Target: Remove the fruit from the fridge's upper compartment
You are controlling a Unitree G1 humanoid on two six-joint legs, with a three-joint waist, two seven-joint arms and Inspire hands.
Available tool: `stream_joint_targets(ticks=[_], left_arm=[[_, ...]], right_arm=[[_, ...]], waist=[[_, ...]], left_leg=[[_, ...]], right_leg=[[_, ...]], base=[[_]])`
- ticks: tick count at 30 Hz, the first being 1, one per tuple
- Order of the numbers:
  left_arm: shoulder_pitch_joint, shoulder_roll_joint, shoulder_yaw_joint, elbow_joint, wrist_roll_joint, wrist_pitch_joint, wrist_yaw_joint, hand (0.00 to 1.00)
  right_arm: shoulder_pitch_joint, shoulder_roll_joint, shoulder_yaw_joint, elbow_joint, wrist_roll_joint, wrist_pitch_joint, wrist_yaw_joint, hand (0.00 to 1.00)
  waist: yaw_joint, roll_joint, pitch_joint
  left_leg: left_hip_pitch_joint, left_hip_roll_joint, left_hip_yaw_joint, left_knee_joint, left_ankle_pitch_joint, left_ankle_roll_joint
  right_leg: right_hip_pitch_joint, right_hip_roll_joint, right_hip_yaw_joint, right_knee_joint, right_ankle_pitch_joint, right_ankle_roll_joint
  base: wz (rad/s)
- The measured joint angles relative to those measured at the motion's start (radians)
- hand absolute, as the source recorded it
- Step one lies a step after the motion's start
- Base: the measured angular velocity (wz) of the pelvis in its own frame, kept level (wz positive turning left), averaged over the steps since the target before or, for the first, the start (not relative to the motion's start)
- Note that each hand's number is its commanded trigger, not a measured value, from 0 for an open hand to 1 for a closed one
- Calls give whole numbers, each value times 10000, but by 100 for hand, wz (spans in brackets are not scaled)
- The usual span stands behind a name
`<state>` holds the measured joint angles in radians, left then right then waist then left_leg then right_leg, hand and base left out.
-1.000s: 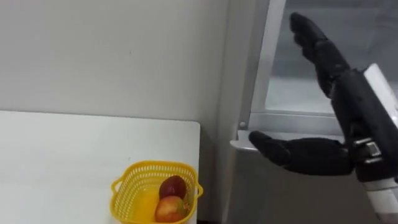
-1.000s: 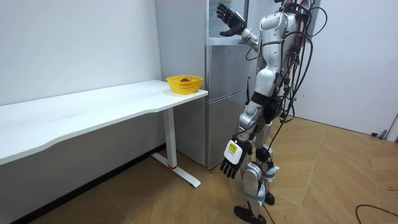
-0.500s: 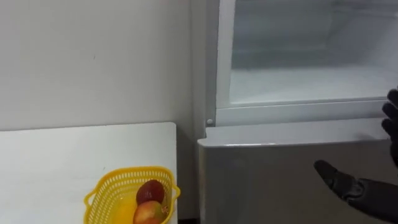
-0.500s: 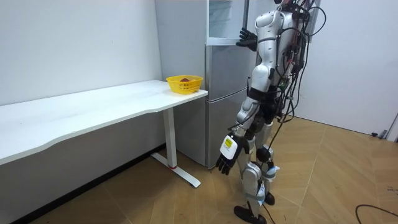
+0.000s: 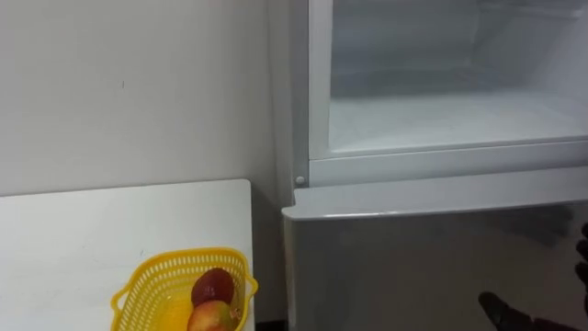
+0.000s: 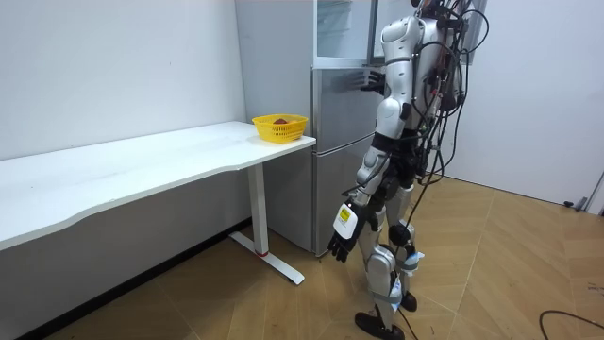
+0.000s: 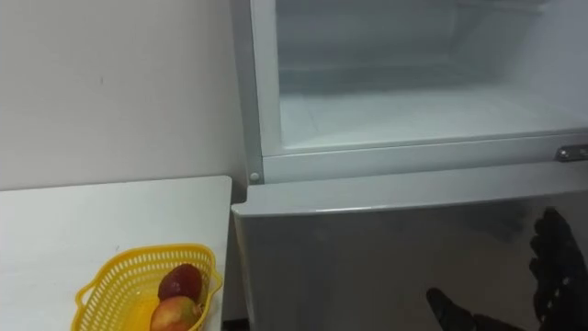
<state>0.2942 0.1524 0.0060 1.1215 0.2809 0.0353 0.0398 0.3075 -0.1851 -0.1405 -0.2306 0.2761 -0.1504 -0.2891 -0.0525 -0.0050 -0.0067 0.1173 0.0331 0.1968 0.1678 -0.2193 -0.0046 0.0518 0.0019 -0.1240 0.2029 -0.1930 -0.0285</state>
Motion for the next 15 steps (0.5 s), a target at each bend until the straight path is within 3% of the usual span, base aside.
stream_joint_targets(ticks=[15], left_arm=[[116,43,5,-92,-149,7,404,0]], right_arm=[[123,349,-81,1533,3358,-6,-1413,0]], waist=[[-277,-77,21]], left_leg=[[17,12,128,-16,0,-1]], right_leg=[[2,30,99,-141,11,2]], base=[[-1]])
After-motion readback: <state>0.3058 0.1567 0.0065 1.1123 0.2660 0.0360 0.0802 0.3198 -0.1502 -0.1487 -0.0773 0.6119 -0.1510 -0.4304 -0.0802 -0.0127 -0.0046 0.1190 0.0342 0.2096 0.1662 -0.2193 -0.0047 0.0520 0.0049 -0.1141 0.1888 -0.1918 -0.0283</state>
